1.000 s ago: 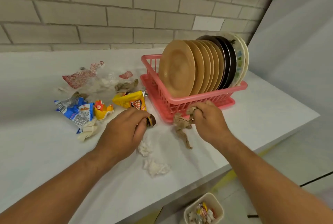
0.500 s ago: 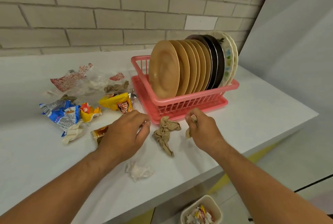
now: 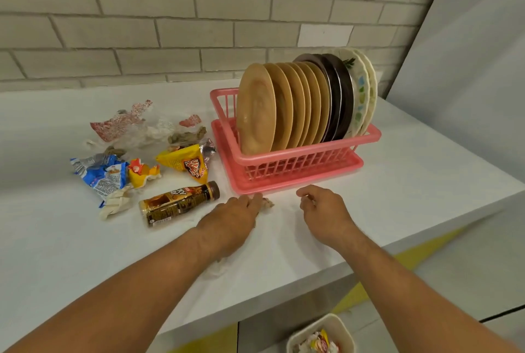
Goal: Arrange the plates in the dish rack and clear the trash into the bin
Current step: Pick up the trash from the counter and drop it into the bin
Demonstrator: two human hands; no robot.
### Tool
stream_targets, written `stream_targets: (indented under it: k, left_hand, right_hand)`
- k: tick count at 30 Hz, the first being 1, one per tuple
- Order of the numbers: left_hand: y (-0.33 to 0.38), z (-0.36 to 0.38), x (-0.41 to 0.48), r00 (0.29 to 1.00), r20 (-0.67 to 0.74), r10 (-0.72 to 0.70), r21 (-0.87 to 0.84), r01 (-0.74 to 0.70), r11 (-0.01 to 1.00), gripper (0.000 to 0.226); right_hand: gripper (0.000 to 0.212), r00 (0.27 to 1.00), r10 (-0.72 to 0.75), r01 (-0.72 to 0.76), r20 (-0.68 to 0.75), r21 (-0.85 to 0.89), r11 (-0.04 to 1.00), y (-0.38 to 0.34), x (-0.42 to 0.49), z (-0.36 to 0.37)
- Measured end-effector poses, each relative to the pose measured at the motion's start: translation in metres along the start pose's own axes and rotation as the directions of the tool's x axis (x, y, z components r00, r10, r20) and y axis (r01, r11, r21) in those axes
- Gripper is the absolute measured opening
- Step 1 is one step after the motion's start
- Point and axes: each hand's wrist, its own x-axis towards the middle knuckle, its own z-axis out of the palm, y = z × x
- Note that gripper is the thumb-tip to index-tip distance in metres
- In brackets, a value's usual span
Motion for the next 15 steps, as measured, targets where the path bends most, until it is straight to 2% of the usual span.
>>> stream_targets:
  k: [3,5,8,11,13,15]
  left_hand:
    - [-0.002,0.000,-0.001,0.999,-0.017,-0.034,-0.038,0.033,0.999,0.038]
    - [0.000,-0.001,-0.001,0.997,-0.076,-0.035,-0.038,0.032,0.999,0.029]
    - [-0.002,-0.011,-0.004,0.982,-0.166,-0.089,-0.170,0.060,0.984,0.040]
    - [-0.012,-0.025,-0.007,0.952,-0.277,-0.134,-0.281,0.053,0.958,0.034]
    - [-0.026,-0.034,-0.012,0.929,-0.312,-0.202,-0.395,0.067,0.916,0.023]
    - [-0.042,-0.040,-0.017,0.931,-0.263,-0.251,-0.525,0.080,0.847,0.011]
  right_hand:
    - [0.023,1.000,-0.022,0.022,-0.016,0.018,1.000,0.002,-0.006,-0.003]
    - [0.034,1.000,-0.002,0.002,-0.009,0.048,0.999,0.002,-0.010,-0.002]
    - [0.046,0.999,0.033,-0.035,0.024,0.064,0.997,-0.002,-0.015,0.004]
    - [0.036,0.997,0.039,-0.045,0.066,0.098,0.994,-0.007,-0.018,0.017]
    - [0.027,0.999,-0.030,0.026,0.037,0.087,0.996,-0.010,-0.021,0.024]
    - [0.024,0.991,-0.135,0.135,0.009,0.020,0.991,-0.017,-0.026,0.030]
